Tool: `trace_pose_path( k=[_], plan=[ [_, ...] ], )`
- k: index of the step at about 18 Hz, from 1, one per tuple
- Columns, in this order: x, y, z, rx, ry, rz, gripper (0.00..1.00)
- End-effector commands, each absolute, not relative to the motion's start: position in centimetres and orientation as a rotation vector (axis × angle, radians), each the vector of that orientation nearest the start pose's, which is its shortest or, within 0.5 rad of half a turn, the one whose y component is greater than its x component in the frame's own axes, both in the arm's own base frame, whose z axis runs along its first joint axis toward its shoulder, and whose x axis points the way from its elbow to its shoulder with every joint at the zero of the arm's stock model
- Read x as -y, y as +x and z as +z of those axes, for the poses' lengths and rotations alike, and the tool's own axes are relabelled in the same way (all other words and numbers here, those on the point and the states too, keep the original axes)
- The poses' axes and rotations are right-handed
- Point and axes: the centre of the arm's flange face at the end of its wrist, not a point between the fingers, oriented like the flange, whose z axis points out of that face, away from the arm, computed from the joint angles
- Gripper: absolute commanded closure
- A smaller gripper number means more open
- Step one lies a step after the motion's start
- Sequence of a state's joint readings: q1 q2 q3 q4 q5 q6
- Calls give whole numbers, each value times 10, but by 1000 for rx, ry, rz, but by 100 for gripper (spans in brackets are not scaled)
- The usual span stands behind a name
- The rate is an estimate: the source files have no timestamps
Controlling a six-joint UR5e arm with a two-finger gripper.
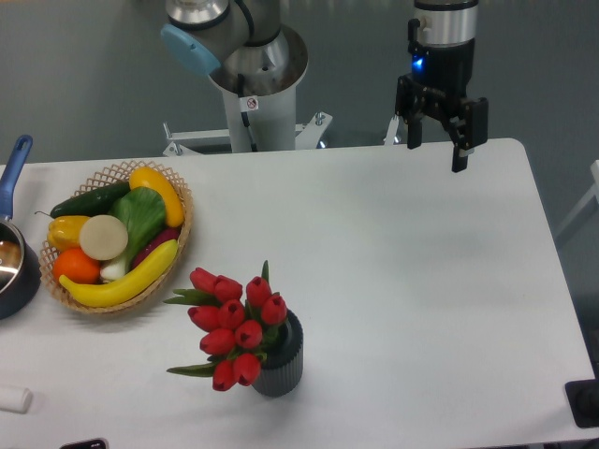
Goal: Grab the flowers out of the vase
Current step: 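Move the open gripper toward the red tulips in the grey vase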
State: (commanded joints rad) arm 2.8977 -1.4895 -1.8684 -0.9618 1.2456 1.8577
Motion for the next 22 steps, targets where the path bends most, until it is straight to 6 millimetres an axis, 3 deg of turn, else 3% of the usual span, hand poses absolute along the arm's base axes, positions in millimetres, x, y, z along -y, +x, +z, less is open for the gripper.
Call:
trace_pose_path(
  k=[4, 9, 15, 22],
  plan=[
    [-274, -420, 452, -813, -2654, 563, 0],
    [-277, -413, 440, -532, -2688, 476, 0],
    [-292, -401, 434, -195, -2586, 311, 0],
    [-314, -394, 428, -41, -2504, 166, 0]
  ],
)
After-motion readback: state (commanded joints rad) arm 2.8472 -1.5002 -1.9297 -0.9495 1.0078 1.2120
